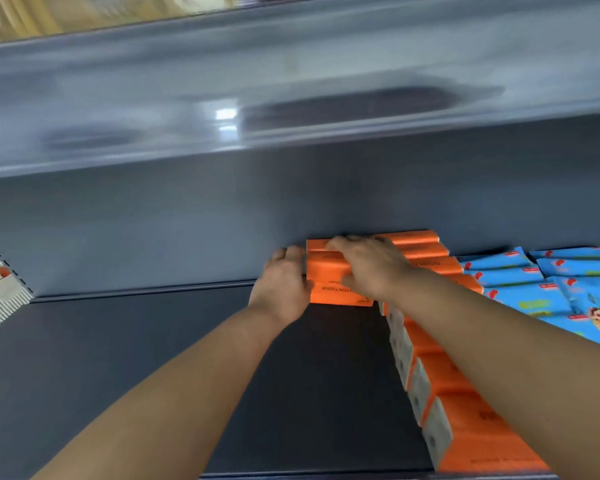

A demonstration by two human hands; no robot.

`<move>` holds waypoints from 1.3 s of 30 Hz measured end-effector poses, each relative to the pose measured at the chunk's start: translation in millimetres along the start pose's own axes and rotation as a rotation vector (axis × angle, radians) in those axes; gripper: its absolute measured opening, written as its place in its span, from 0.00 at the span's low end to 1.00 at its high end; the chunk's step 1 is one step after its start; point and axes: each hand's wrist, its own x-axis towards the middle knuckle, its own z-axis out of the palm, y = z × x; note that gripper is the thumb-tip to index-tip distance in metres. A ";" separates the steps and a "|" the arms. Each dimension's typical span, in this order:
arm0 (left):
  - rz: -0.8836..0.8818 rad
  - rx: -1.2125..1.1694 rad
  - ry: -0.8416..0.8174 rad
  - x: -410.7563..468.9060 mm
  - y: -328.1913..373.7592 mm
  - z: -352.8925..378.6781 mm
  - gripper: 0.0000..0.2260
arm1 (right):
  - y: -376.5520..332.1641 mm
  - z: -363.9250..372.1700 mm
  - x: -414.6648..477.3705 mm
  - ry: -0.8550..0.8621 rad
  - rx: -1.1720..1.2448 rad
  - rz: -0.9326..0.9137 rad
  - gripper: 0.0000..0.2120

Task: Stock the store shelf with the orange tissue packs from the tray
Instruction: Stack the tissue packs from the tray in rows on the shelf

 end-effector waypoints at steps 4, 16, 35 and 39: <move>0.010 0.110 -0.008 4.1 13.8 10.8 0.26 | 29.5 -19.4 -31.6 0.033 -0.044 0.033 0.23; -0.125 0.239 0.082 10.9 34.1 22.2 0.19 | 53.5 -12.5 -78.7 -0.059 -0.012 0.153 0.20; -0.064 0.099 0.061 -65.0 69.5 -35.7 0.21 | 15.2 -52.4 -144.3 0.008 -0.024 0.077 0.17; 0.020 0.157 -0.023 -115.3 77.4 -46.7 0.18 | -7.3 -62.2 -191.7 0.058 -0.049 0.006 0.17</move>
